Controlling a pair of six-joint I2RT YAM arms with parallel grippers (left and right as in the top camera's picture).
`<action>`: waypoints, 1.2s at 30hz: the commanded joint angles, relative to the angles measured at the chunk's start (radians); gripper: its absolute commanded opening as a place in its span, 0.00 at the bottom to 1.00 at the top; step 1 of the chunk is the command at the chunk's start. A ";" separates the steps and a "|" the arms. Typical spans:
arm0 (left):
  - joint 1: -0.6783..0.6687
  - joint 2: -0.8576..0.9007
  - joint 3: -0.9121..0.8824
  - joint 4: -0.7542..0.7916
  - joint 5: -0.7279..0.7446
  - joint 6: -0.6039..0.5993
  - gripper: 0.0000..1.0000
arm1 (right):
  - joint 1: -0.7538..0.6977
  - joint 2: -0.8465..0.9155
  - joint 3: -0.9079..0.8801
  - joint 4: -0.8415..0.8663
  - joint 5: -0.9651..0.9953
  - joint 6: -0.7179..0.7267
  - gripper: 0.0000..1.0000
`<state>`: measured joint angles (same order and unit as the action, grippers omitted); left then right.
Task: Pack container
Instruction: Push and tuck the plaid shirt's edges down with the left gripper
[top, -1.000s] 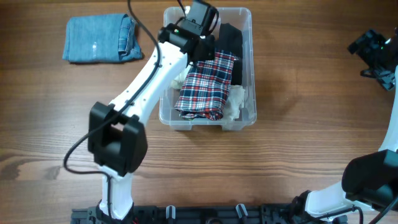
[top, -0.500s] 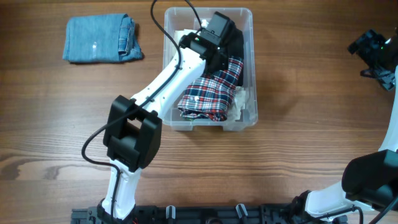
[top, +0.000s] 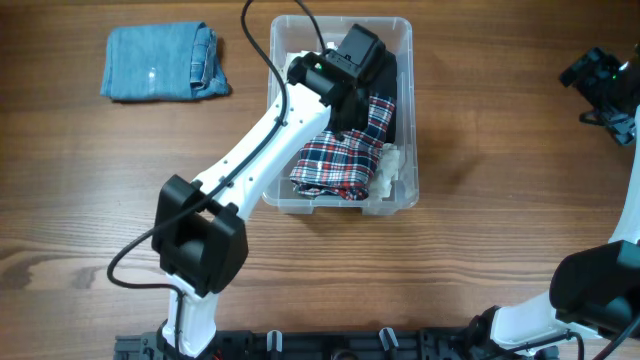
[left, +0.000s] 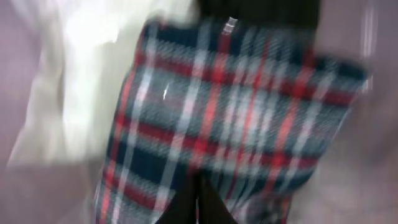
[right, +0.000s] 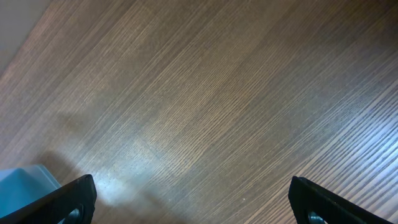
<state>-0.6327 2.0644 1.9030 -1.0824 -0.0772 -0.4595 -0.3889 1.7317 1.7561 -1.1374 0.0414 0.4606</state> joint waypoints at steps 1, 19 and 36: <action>-0.006 -0.006 -0.012 -0.068 0.037 -0.048 0.04 | 0.002 0.007 -0.004 0.004 -0.009 0.013 1.00; -0.023 -0.036 -0.214 0.053 0.069 -0.072 0.04 | 0.002 0.007 -0.004 0.004 -0.009 0.013 1.00; -0.026 -0.023 -0.166 0.348 0.072 -0.069 0.04 | 0.002 0.007 -0.004 0.004 -0.010 0.013 1.00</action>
<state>-0.6502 1.9804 1.7264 -0.7700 -0.0170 -0.5148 -0.3889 1.7317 1.7561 -1.1374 0.0410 0.4606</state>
